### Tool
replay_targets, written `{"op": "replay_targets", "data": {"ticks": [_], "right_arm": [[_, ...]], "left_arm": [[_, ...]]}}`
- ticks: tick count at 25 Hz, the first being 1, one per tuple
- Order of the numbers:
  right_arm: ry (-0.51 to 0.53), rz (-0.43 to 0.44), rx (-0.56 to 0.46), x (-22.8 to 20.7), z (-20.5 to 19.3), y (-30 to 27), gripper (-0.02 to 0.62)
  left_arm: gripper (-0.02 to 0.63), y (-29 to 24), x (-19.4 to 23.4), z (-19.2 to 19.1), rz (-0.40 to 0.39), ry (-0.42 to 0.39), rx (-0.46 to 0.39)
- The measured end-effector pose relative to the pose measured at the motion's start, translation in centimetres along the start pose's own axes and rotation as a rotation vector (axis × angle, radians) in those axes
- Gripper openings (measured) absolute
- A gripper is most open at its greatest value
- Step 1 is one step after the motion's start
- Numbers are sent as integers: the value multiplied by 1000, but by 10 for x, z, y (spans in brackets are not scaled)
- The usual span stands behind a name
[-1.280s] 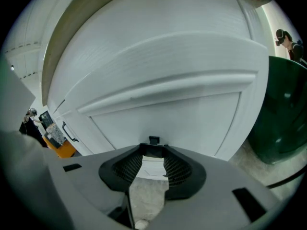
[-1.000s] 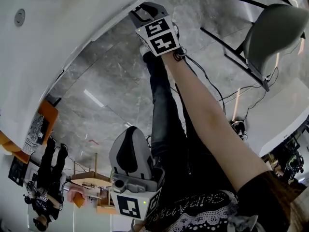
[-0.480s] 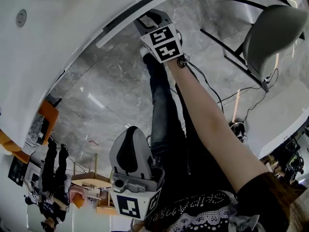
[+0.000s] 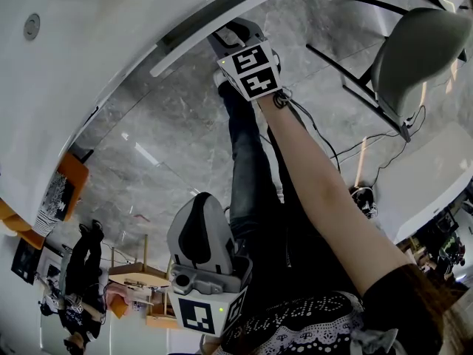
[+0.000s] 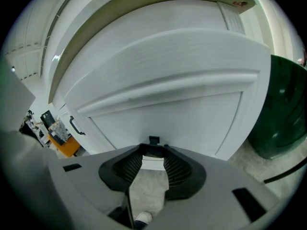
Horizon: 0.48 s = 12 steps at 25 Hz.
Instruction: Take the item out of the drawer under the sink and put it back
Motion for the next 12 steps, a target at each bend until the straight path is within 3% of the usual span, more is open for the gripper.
{"op": "replay_targets", "data": {"ticks": [12], "right_arm": [[-13,-6,1,1,-17,9,147]], "left_arm": [[3,0,-4,-4,-2,-5,-3]]}}
Point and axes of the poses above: the fingertips, and each gripper's own axes: y backward along the fingers, x to its left, z out of its top, the point moved 8 cm from there along y, backward along the fingers, and after that the axes turned 10 degrees about x, right-handed, at the moved point
